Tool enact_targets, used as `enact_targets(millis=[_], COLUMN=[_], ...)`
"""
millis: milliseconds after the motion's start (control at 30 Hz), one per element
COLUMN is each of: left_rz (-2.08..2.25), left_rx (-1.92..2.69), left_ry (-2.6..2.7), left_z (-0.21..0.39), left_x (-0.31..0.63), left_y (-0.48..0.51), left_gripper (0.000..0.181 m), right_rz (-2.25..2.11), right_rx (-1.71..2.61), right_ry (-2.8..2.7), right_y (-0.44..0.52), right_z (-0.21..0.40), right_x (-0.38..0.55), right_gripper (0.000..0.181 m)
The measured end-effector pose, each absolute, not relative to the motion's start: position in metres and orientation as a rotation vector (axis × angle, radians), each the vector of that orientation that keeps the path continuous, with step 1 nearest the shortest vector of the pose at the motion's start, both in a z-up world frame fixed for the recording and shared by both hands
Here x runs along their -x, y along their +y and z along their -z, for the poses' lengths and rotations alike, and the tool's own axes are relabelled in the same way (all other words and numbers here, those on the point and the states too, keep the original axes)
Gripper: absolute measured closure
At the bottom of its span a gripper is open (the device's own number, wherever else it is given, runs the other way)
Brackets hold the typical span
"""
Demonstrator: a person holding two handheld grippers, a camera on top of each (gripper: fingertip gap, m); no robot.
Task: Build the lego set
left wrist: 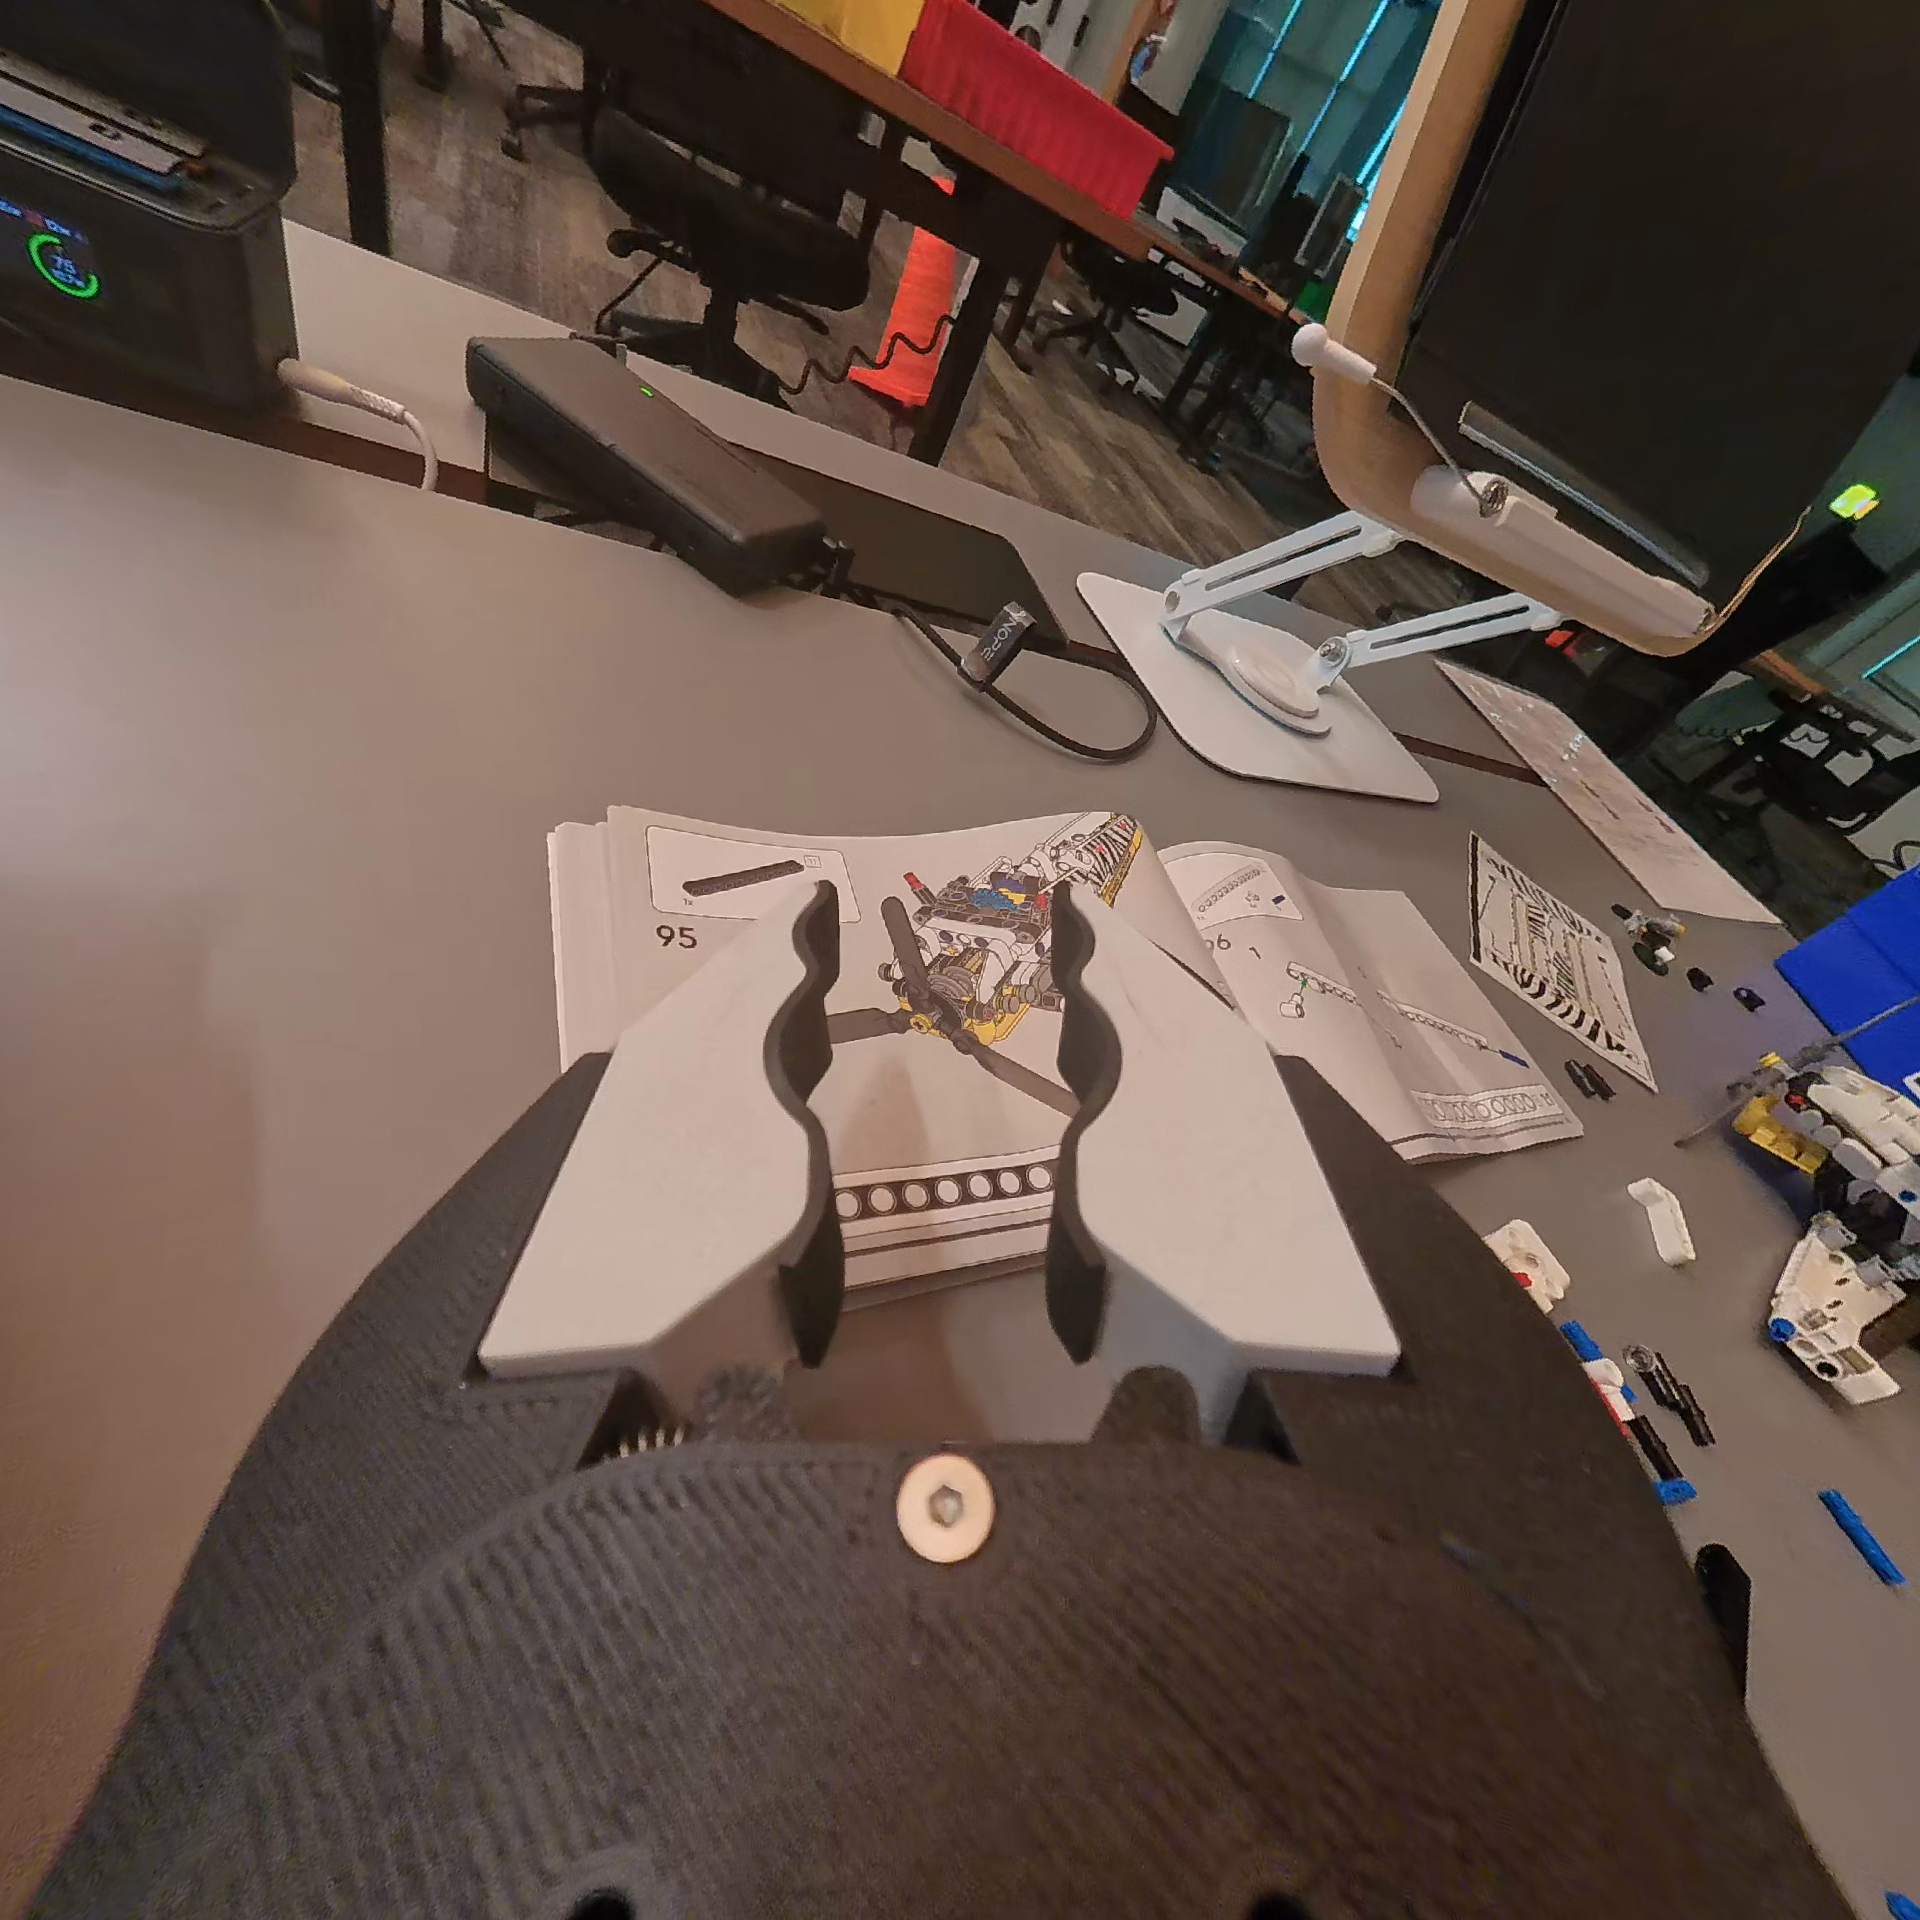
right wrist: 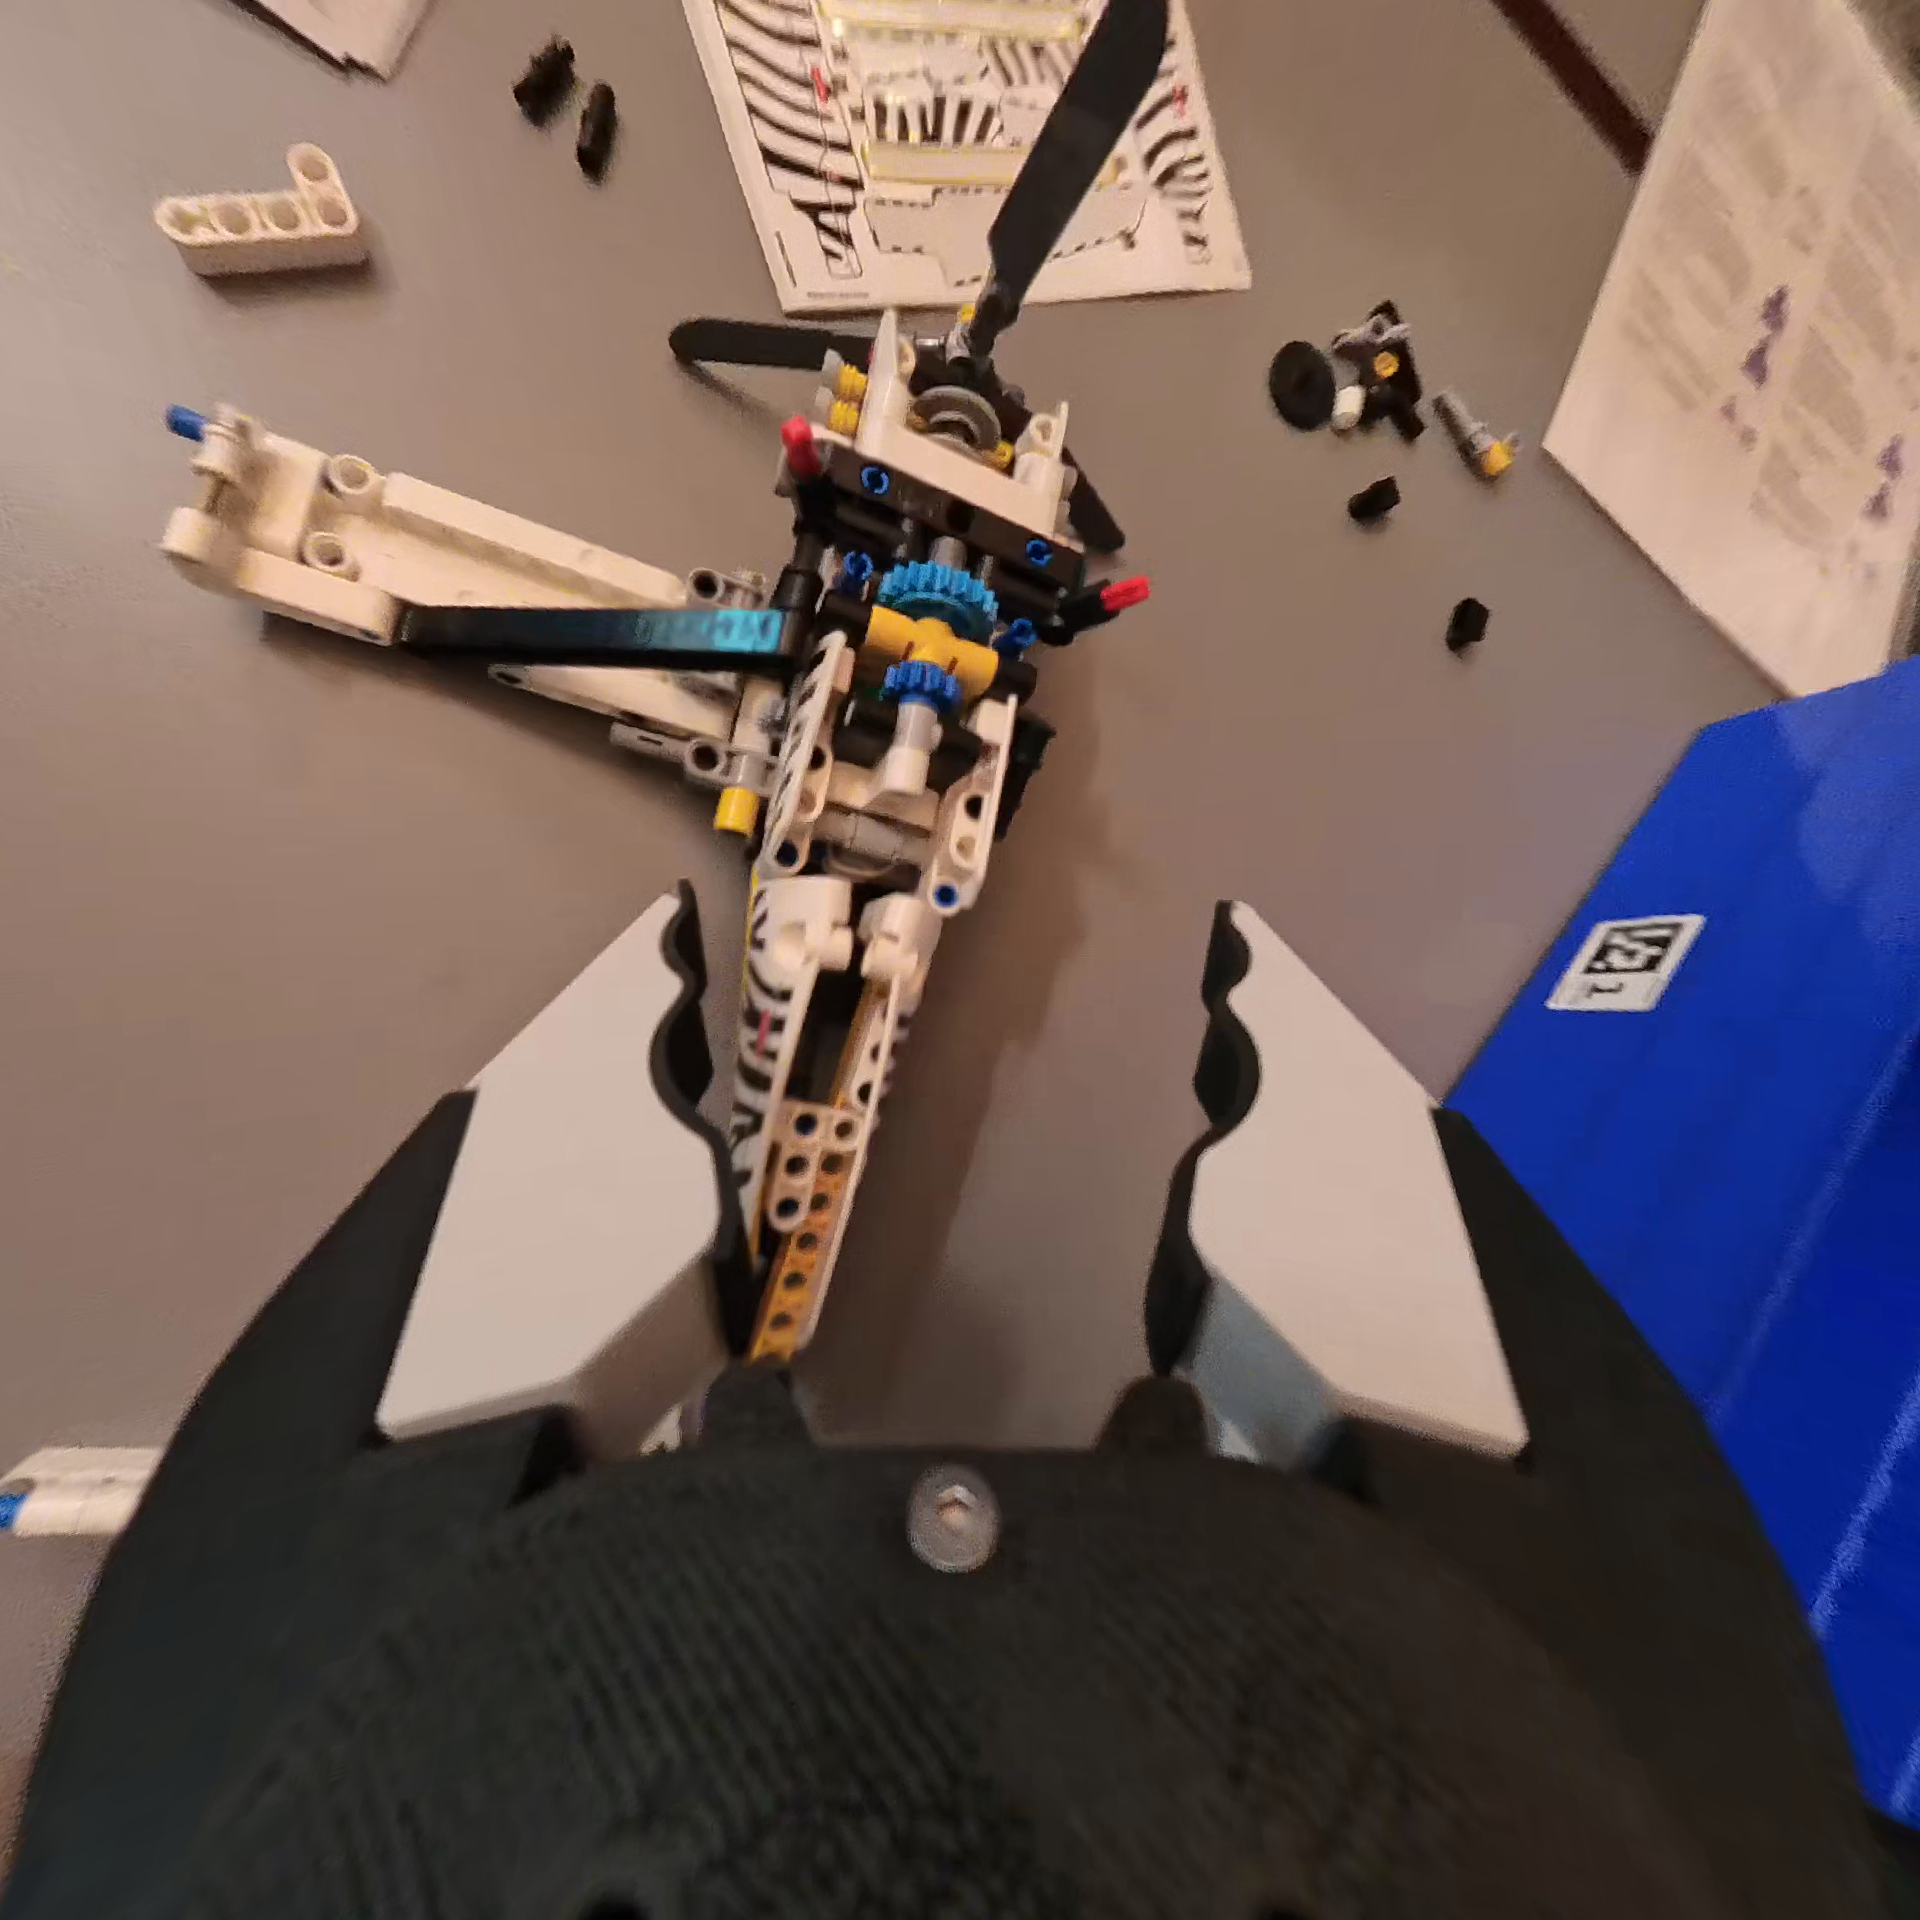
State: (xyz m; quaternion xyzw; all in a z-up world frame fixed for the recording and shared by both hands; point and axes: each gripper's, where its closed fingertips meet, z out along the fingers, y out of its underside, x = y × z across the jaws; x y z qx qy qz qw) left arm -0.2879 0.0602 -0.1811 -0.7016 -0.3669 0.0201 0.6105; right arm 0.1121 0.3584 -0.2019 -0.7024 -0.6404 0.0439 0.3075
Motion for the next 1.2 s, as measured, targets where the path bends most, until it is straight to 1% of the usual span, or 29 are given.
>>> enact_targets(millis=[67, 167, 233, 300, 467, 767, 933, 1067, 1100, 1200], left_rz=[-0.04, -0.033, -0.032, -0.029, -0.017, 0.004, 0.011, 0.003, -0.002, -0.008], left_rx=[1.617, 1.619, 1.621, 1.621, 1.621, 1.618, 1.617, 1.625, 1.628, 1.634], left_ry=[-0.852, -0.855, -0.853, -0.853, -0.855, -0.858, -0.857, -0.845, -0.838, -0.826], left_z=[0.182, 0.182, 0.182, 0.182, 0.183, 0.184, 0.184, 0.183, 0.183, 0.182], left_x=[0.288, 0.288, 0.288, 0.288, 0.288, 0.287, 0.286, 0.285, 0.284, 0.283], left_y=[0.06, 0.06, 0.061, 0.061, 0.061, 0.062, 0.063, 0.064, 0.064, 0.065], left_gripper=[0.143, 0.143, 0.143, 0.143, 0.143, 0.143, 0.143, 0.143, 0.143, 0.143], right_rz=[-0.2, -0.369, -0.396, -0.318, -0.202, -0.27, -0.227, -0.15, -0.148, -0.138], right_rx=[1.968, 2.174, 2.243, 2.185, 1.91, 1.445, 1.33, 1.305, 1.298, 1.32], right_ry=[-1.758, -1.864, -1.927, -1.983, -2.194, -2.556, -2.662, -2.638, -2.615, -2.527], right_y=[0.353, 0.333, 0.325, 0.329, 0.329, 0.316, 0.316, 0.323, 0.324, 0.33], right_z=[0.216, 0.235, 0.243, 0.247, 0.246, 0.246, 0.246, 0.244, 0.242, 0.236], right_x=[-0.107, -0.106, -0.11, -0.115, -0.124, -0.125, -0.119, -0.108, -0.104, -0.096], right_gripper=[0.087, 0.1, 0.11, 0.126, 0.136, 0.137, 0.137, 0.137, 0.135, 0.115])
